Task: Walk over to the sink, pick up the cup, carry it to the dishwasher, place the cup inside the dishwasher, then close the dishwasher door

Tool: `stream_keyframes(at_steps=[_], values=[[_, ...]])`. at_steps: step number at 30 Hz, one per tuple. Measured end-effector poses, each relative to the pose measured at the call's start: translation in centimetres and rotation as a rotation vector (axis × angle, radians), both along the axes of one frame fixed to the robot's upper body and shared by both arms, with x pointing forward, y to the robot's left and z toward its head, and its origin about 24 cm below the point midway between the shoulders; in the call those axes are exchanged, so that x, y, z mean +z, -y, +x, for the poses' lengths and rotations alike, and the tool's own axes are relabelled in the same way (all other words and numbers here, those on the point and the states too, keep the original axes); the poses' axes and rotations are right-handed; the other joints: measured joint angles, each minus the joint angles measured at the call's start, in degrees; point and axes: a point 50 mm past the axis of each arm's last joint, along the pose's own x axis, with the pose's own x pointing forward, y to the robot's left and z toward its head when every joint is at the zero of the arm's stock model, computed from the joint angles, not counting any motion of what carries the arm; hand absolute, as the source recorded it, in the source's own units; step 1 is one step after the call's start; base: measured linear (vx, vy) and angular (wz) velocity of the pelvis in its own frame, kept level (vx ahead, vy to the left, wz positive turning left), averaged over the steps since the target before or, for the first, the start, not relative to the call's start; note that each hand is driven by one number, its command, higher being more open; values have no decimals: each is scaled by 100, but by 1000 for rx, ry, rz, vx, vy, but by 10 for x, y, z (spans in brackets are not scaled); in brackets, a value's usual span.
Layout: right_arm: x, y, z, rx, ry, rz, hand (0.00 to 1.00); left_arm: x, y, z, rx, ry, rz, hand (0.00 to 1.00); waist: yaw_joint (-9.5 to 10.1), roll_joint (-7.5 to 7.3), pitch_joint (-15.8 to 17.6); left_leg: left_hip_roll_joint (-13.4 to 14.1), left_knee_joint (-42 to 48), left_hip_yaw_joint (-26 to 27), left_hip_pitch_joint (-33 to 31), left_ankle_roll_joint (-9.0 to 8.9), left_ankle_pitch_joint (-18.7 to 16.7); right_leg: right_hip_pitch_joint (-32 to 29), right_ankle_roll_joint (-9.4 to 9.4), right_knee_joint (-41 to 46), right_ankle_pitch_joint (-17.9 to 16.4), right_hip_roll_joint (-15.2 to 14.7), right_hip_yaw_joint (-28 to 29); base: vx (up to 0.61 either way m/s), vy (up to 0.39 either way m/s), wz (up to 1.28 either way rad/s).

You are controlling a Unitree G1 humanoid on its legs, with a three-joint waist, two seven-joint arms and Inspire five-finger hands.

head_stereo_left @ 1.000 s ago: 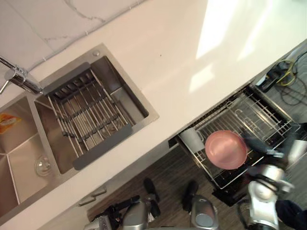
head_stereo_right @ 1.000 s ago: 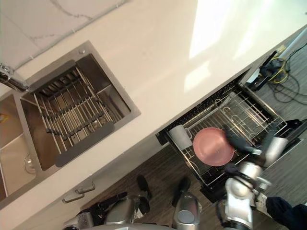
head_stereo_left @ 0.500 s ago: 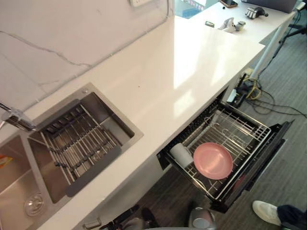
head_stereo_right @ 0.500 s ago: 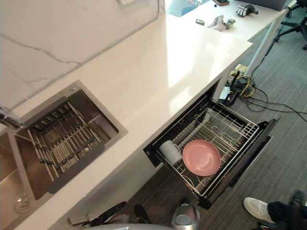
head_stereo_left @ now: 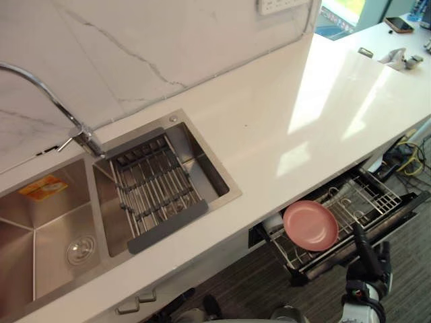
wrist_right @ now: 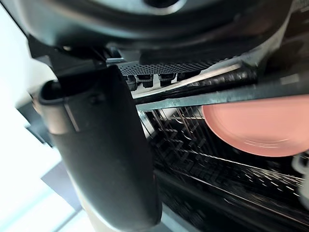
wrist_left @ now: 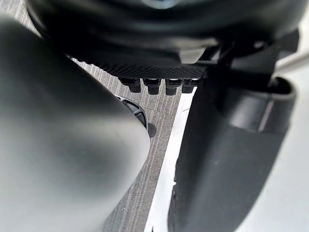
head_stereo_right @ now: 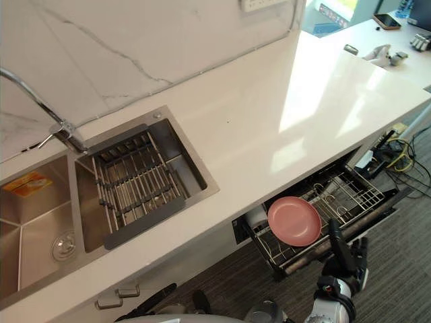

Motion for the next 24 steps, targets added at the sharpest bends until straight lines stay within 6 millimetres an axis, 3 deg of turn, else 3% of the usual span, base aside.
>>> stream_keyframes(at_steps=[4,6,10,16,18,20,24], values=[[7,-3,35,121,-6,10,100,0,-6,-2,-46,-4,19,100,199,11,-10,81,1,-317,-219,-27,259,25,-33,-181,35,155,-247,-101,-40,33],[12,-11,54,200,-10,11,100,-2,-9,-16,-66,-40,25,100,258,12,-10,126,1,-489,-307,-34,362,54,-78,-267,69,237,-390,-79,-49,31],[5,-26,58,279,-33,30,100,0,-14,-14,-76,5,40,100,302,17,-2,203,2,-576,-407,-53,511,64,-148,-401,140,384,-524,-82,-16,11],[7,-34,61,347,-37,-35,100,1,-14,-10,-101,77,57,100,295,37,153,270,29,-770,-527,-44,579,42,-195,-584,169,537,-511,-85,21,9],[-1,-41,51,469,-116,-119,100,2,-14,-7,-111,103,70,100,298,28,195,277,33,-770,-535,-57,535,37,-194,-640,169,576,-449,-23,32,-1],[-27,-66,22,702,-249,-158,100,3,-13,-4,-129,142,77,100,307,18,198,281,66,-759,-534,-93,358,43,-179,-726,178,627,-332,38,28,-4],[-76,-102,-34,918,-527,-64,100,4,-8,-1,-149,183,48,100,346,-22,190,227,43,-682,-479,-89,209,39,-147,-732,248,569,-152,104,6,-8]])
